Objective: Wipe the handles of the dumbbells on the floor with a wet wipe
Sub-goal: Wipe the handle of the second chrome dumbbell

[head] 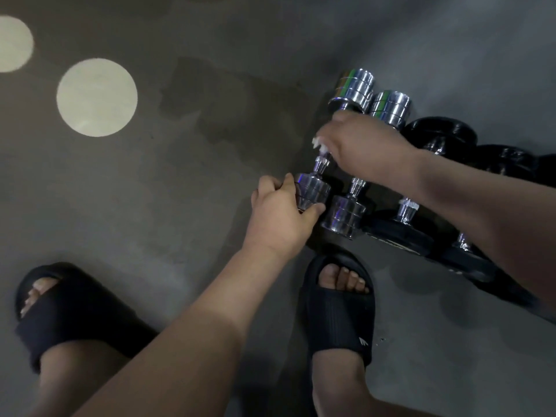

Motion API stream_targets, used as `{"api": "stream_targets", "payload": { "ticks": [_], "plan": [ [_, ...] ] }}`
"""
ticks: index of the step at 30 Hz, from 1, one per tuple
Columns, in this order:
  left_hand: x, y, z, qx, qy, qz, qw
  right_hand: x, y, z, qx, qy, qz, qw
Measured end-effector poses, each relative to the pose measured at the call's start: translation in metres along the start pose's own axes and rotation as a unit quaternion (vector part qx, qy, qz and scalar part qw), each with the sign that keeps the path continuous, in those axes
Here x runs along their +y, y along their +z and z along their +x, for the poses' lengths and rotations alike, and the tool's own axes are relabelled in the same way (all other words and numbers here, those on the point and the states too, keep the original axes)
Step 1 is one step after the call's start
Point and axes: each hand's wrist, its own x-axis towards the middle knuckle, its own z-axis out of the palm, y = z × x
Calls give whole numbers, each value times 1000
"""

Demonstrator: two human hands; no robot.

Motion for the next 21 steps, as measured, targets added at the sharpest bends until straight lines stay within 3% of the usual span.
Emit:
{"api": "stream_targets", "payload": {
  "ticks": [4,10,13,17,21],
  "plan": [
    [0,5,0,8,2,0,1000,5,2,4,41,87,45,994],
    [-1,4,0,19,5,11,1000,-13,6,-17,5,-9,29,1000],
    [-2,5,-1,25,10,16,1000,2,2,1,-19,18,45,999],
    [-2,7,-2,26,0,-8,1000,10,8,9,41,101,73,991],
    [2,9,2,-3,-5,-17,1000,9,9,4,5,62,105,992]
  ]
}}
